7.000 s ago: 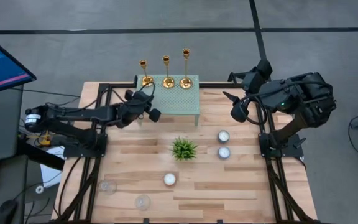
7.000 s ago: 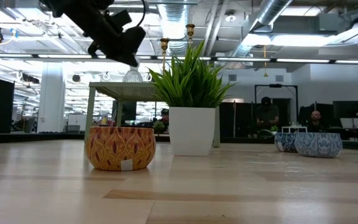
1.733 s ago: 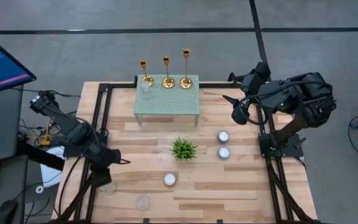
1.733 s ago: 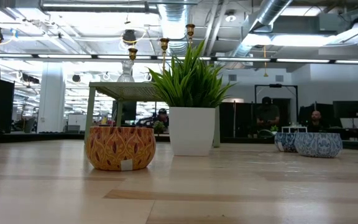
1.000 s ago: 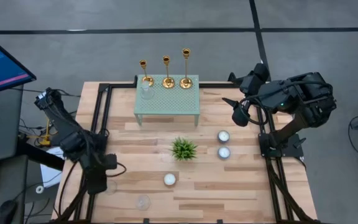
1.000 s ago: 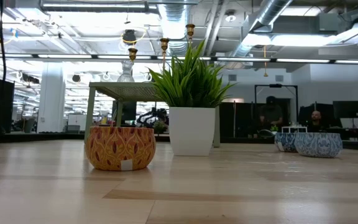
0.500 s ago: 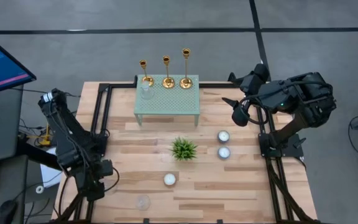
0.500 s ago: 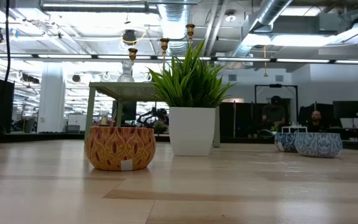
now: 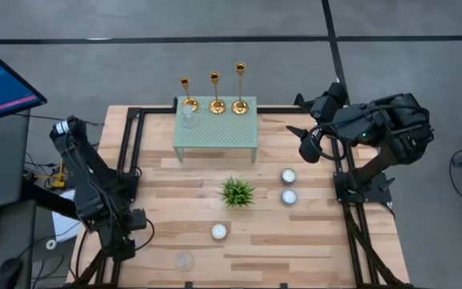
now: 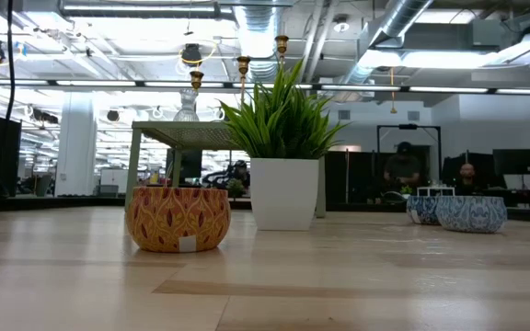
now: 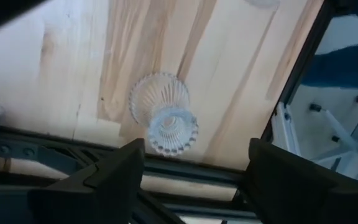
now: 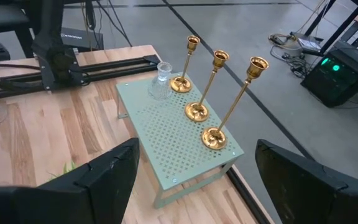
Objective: Pick & Place candle stick holders
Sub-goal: Put the left glass candle holder on the shelf aligned with the other glass candle holder
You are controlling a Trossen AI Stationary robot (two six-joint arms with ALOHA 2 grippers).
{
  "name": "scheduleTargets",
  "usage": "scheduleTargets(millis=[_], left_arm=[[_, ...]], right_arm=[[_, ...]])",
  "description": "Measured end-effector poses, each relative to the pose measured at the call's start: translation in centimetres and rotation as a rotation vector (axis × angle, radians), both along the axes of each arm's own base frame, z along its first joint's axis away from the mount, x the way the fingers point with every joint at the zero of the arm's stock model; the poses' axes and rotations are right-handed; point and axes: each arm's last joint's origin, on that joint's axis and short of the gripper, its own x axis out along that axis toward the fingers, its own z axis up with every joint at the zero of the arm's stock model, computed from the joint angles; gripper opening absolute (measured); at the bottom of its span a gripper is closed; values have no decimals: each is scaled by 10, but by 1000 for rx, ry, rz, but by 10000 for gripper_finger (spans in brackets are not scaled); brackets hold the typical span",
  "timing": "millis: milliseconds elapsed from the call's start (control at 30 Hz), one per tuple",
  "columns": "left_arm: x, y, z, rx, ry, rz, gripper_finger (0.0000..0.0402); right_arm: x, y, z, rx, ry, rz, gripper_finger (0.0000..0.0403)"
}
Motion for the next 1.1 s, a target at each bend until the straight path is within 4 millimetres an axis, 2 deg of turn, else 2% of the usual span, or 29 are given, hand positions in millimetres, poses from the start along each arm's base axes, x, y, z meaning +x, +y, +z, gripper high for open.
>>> scheduleTargets(millis=[267, 633, 800, 1100], left_arm=[[2, -3, -5, 43, -23, 18, 314], [-18, 32, -22, -27, -34, 94, 299], [-17, 29, -28, -101, -31, 75, 298], [-17, 27, -43, -31, -4, 61, 298]], right_arm=[[0, 0, 0, 0, -1, 0, 311], [0, 0, 0, 0, 0, 0, 311], [0, 0, 0, 17, -12, -11, 311], [0, 0, 0, 19, -13, -12, 311]])
